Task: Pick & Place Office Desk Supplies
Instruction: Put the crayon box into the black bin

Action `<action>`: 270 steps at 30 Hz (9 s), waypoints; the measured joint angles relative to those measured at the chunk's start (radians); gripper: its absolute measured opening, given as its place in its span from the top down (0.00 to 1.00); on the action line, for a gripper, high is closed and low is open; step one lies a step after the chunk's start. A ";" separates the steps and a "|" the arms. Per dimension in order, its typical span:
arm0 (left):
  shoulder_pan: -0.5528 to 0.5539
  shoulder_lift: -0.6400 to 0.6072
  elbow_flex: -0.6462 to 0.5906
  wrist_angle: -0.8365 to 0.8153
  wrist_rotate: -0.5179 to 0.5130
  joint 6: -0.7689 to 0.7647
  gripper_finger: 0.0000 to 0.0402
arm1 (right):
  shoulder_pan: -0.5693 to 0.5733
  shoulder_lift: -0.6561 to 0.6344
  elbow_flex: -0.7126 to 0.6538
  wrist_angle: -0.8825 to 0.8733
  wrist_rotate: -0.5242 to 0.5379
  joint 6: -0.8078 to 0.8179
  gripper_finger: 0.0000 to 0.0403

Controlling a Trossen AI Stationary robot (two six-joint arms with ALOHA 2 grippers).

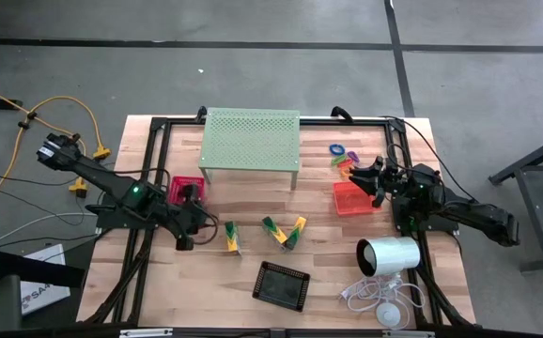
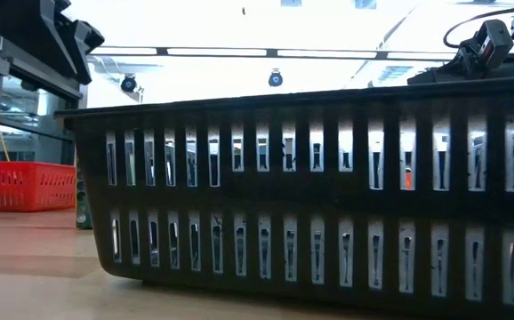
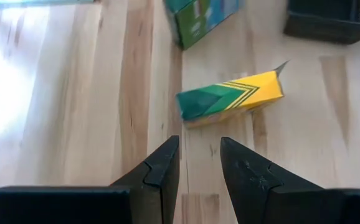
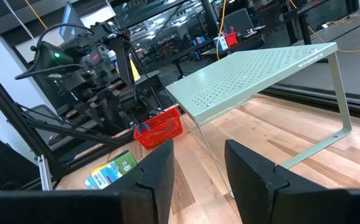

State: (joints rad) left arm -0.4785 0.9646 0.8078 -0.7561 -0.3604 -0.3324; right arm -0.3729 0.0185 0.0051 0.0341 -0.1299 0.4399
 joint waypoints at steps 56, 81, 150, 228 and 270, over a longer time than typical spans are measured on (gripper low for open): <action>0.138 0.475 0.399 -0.107 0.260 0.869 0.73 | 0.000 0.000 0.000 0.000 0.000 0.000 0.68; 0.105 0.475 0.400 -0.182 0.306 0.958 0.63 | 0.000 0.000 0.000 0.000 0.000 0.000 0.68; 0.192 0.747 0.399 -0.151 0.313 1.300 0.46 | 0.000 0.000 0.000 0.000 0.000 0.000 0.68; 0.107 0.545 0.416 -0.145 0.283 0.320 0.75 | 0.000 0.000 0.000 0.000 0.000 0.000 0.68; 0.027 0.935 0.975 -0.262 0.303 0.017 0.75 | 0.000 0.000 0.000 0.000 0.000 0.000 0.68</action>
State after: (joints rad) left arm -0.4515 1.8994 1.7826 -1.0178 -0.0572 -0.3153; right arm -0.3731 0.0187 0.0051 0.0344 -0.1299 0.4398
